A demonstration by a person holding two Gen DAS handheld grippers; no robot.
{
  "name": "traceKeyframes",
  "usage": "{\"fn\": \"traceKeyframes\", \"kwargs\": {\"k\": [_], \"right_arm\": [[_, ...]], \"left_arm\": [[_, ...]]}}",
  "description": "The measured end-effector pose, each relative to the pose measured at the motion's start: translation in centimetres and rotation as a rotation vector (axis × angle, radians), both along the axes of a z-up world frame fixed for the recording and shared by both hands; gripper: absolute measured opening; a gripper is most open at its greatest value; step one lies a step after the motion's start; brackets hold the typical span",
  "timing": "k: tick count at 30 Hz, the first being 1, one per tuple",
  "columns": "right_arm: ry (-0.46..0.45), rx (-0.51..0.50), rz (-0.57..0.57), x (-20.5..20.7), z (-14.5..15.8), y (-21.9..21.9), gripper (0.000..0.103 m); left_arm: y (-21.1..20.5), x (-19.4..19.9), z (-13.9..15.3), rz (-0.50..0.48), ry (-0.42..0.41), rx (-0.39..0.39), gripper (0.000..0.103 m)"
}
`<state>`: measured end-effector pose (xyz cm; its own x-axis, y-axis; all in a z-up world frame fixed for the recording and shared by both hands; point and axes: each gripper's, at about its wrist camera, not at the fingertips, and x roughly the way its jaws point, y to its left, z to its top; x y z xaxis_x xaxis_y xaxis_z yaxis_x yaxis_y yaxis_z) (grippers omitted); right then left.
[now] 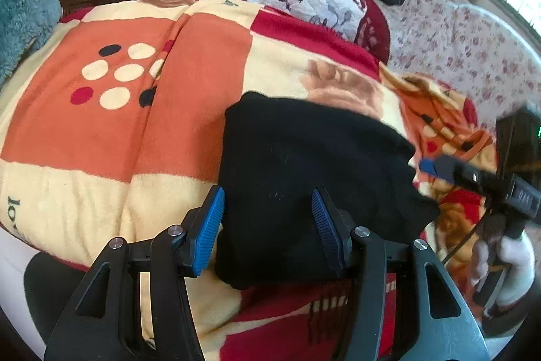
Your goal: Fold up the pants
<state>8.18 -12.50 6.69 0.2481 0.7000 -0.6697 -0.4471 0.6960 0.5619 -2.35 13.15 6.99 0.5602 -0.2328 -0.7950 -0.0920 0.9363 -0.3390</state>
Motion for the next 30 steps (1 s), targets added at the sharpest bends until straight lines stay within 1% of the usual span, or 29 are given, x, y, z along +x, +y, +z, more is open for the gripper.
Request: {"fn": "traceKeyframes", "kwargs": {"k": [1,3,5,7,8,10,13,16,19,22,25,27,28,29,30], "right_arm": [[0.015,0.003,-0.018,-0.3,-0.1,-1.0,0.079],[0.056,0.013,-0.043,-0.5,-0.8,-2.6,0.079],[0.112,0.043,-0.071,-0.9,-1.8,-4.3,0.079],[0.168,0.103,-0.076,-1.3,-3.1,-5.4,0.079],[0.207,0.139,-0.078,-1.4,-4.0,-5.6,0.079],[0.256,0.192,-0.061,-1.3,-5.2,-5.2,0.08],[0.307,0.263,-0.023,-1.2,-6.6,-3.7,0.08],[0.32,0.275,0.016,-1.0,-7.3,-1.7,0.08],[0.314,0.272,0.032,-0.9,-7.7,-0.4,0.083],[0.32,0.303,0.021,-1.2,-7.7,-0.4,0.088],[0.335,0.344,0.005,-1.2,-8.1,-0.8,0.088],[0.332,0.343,0.008,-1.1,-8.1,-0.6,0.088],[0.326,0.338,0.007,-1.2,-8.1,-0.5,0.087],[0.317,0.323,0.001,-1.3,-8.1,-0.4,0.078],[0.304,0.293,-0.005,-1.4,-8.1,-0.4,0.071]], "left_arm": [[0.2,0.0,0.1,-0.003,-0.004,-0.017,0.06],[0.7,0.4,-0.1,-0.011,0.008,-0.054,0.064],[1.0,0.6,-0.3,-0.012,0.021,-0.082,0.064],[1.4,0.9,-0.7,-0.002,0.04,-0.105,0.064],[1.6,1.0,-0.9,0.003,0.049,-0.118,0.064],[1.7,1.2,-1.3,0.005,0.06,-0.156,0.065],[1.8,1.2,-1.7,0.003,0.062,-0.184,0.069],[1.6,1.4,-2.2,-0.002,0.074,-0.201,0.072],[1.4,1.9,-3.0,-0.008,0.096,-0.221,0.073],[1.1,2.1,-3.3,-0.004,0.086,-0.227,0.076],[0.7,2.2,-3.4,-0.003,0.075,-0.216,0.078],[0.4,2.1,-3.4,-0.003,0.068,-0.204,0.078],[0.4,2.1,-3.4,-0.007,0.064,-0.201,0.078],[0.3,2.0,-3.4,-0.015,0.063,-0.191,0.075],[0.2,2.0,-3.3,-0.015,0.063,-0.177,0.064]]}}
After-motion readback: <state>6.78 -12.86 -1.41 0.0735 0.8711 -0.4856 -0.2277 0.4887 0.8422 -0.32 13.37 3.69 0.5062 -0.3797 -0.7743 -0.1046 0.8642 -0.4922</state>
